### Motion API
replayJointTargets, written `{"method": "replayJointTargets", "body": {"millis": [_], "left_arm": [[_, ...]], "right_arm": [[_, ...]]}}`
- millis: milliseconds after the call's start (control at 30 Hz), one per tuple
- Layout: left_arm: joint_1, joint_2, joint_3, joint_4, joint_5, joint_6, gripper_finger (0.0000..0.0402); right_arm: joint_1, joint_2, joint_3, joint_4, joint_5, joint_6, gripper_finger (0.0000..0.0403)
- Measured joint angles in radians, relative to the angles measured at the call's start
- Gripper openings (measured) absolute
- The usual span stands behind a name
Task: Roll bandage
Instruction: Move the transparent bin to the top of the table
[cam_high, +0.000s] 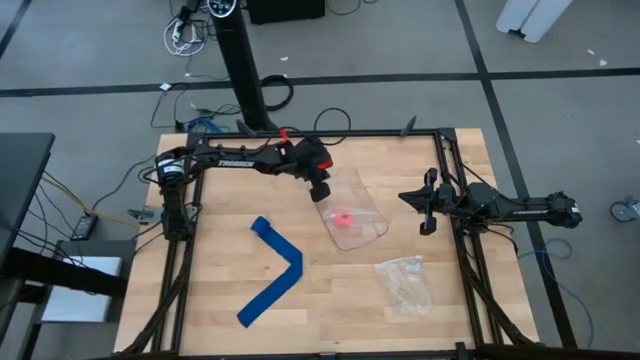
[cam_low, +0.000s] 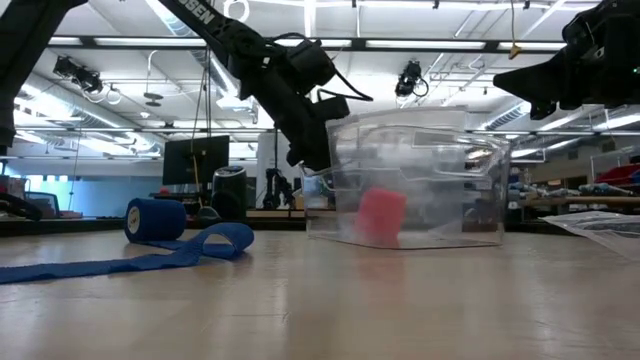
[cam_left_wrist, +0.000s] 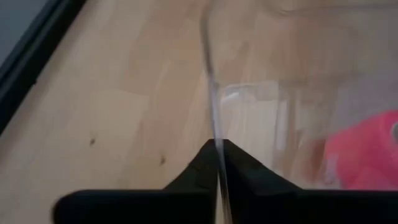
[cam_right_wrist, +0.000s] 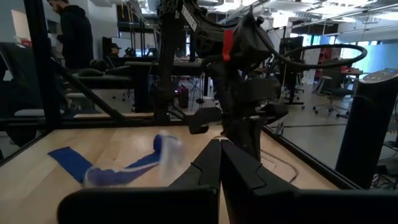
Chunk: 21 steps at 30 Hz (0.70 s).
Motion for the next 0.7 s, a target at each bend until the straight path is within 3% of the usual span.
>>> {"method": "replayJointTargets", "body": {"millis": [533,700], "left_arm": [[0.127,0.000,-0.015,0.028,-0.218,-0.382,0.0003],[0.142,-0.004,-0.053,0.050,-0.286,-0.473,0.0003]], "right_arm": [[0.000,0.000,0.000,0.001,0.008,0.011,0.0008],[0.000,0.000,0.000,-0.002,0.009,0.084,0.0008]]}}
